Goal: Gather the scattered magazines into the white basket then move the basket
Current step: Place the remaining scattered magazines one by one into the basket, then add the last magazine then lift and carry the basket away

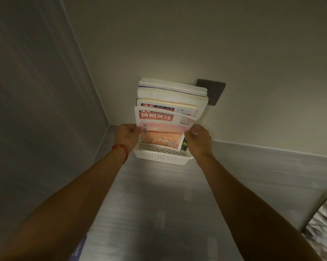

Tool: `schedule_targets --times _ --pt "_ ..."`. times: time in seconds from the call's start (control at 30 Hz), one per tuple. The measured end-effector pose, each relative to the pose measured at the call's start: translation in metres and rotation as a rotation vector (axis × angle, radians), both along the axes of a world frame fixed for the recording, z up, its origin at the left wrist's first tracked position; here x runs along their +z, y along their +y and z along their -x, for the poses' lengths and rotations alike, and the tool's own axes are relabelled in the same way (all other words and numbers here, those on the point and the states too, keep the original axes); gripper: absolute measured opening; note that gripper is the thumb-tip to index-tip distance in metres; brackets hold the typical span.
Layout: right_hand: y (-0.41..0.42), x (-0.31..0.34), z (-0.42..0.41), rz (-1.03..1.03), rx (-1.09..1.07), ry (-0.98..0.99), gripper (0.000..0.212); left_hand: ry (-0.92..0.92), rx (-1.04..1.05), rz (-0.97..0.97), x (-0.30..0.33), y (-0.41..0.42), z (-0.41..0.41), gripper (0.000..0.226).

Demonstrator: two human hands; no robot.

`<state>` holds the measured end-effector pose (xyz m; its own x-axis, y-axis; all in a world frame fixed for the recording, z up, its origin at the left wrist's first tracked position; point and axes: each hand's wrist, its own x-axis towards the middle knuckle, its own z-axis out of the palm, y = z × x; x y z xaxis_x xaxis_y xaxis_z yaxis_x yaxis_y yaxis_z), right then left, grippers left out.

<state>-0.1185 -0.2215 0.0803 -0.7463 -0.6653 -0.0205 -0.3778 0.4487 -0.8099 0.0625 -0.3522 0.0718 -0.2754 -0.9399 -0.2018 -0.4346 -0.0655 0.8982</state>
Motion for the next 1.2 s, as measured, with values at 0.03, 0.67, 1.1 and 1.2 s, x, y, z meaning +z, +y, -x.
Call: schedule_targets --times 0.03,0.67,1.1,1.2 --pt "0.0 0.001 0.0 0.033 -0.016 -0.059 0.011 -0.012 0.005 0.002 -0.001 -0.002 0.002 0.021" --pt "0.337 -0.058 0.125 -0.297 -0.248 0.007 0.025 -0.155 -0.424 0.141 -0.048 0.252 0.062 0.039" --pt "0.503 -0.102 0.209 -0.719 -0.71 -0.174 0.084 -0.812 -1.181 0.206 -0.107 0.393 0.129 0.068" --pt "0.498 -0.103 0.207 -0.678 -0.768 -0.218 0.085 -0.881 -1.19 0.206 -0.11 0.4 0.125 0.073"
